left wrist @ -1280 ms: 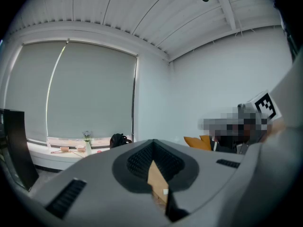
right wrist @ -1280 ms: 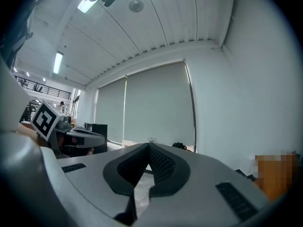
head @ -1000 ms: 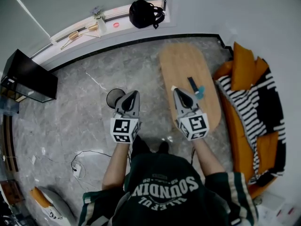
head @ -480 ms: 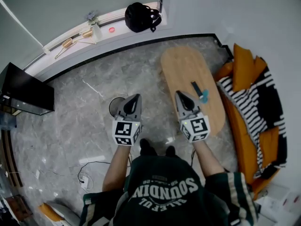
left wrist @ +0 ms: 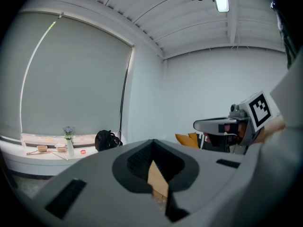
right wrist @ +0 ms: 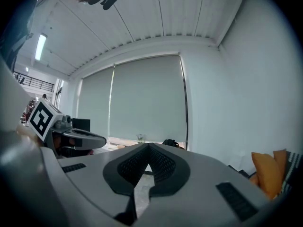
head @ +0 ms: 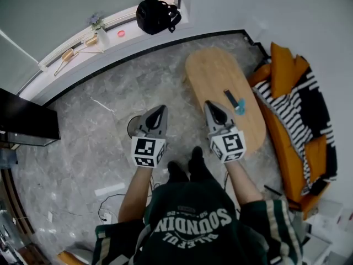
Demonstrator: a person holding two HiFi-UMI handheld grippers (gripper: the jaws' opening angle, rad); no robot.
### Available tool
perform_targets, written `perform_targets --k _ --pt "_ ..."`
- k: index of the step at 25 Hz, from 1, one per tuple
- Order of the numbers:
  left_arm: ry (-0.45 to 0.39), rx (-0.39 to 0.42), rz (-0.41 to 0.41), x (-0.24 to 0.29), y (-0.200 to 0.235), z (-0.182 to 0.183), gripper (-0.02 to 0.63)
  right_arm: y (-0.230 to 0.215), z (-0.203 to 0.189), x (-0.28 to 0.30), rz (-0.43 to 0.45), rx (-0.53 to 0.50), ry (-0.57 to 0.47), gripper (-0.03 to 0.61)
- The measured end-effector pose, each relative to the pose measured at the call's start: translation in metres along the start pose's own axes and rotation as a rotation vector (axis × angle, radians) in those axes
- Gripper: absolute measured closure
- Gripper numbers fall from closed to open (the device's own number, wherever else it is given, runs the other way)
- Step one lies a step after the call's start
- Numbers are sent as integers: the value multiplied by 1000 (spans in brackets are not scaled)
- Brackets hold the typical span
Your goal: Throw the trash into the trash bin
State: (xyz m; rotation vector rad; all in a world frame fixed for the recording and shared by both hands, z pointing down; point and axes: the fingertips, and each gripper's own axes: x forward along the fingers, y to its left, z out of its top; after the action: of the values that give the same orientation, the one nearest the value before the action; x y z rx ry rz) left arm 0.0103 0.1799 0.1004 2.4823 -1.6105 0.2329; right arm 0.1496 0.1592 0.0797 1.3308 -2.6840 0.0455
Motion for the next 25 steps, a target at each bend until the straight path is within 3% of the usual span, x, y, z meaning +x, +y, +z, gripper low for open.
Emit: perform_targets --k 8,25 --pt "27 9 -56 52 -3 -2 614 -27 -17 22 -19 23 35 580" --pt "175 -18 -118 218 -10 -43 614 -158 -99 102 -41 120 170 580"
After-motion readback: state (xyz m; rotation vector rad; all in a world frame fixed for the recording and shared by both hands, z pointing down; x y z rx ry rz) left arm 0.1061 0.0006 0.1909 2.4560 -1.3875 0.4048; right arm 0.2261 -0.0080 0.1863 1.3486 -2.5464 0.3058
